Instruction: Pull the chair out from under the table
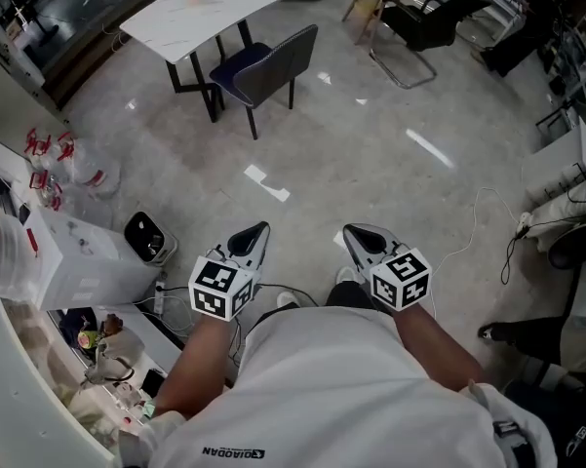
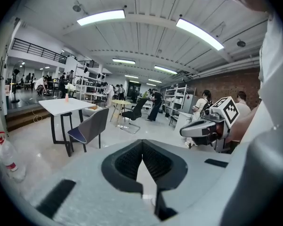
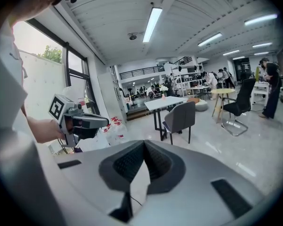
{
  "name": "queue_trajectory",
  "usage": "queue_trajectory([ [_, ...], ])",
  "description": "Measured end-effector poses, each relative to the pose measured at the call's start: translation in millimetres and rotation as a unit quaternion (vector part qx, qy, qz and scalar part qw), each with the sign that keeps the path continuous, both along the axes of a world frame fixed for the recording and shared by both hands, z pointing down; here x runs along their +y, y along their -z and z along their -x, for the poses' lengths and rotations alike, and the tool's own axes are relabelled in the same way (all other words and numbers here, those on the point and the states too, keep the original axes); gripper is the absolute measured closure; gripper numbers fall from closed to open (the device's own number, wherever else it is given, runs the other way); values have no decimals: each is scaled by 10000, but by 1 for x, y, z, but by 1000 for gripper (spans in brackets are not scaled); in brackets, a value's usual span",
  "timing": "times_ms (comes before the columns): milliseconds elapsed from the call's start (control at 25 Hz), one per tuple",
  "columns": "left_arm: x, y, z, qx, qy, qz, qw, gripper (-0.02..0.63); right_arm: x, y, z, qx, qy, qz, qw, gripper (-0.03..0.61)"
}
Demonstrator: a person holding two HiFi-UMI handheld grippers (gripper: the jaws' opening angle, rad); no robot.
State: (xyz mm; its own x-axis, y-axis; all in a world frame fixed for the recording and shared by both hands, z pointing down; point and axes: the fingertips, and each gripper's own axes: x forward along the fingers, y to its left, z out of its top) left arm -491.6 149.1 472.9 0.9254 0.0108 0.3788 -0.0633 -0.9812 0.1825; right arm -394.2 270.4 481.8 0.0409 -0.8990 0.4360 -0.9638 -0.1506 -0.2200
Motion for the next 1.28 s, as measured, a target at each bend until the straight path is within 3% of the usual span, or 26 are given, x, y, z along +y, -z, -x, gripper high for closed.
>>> queue_trajectory([
  [360, 2, -19, -31, -143, -138, 152, 9997, 609, -7, -10, -28, -146, -76, 21, 9999, 572],
  [560, -18, -23, -59, -265, -65, 111, 9996, 609, -39, -15, -66, -256, -9, -36, 9997, 572],
  [960, -87, 5, -154, -218, 141, -203, 9995, 607, -127, 13, -166, -160, 283, -449, 9985, 572],
  [1280, -98, -6, -214, -302, 204, -41, 9993, 607, -140, 8, -224, -208, 406, -422, 9981, 572],
])
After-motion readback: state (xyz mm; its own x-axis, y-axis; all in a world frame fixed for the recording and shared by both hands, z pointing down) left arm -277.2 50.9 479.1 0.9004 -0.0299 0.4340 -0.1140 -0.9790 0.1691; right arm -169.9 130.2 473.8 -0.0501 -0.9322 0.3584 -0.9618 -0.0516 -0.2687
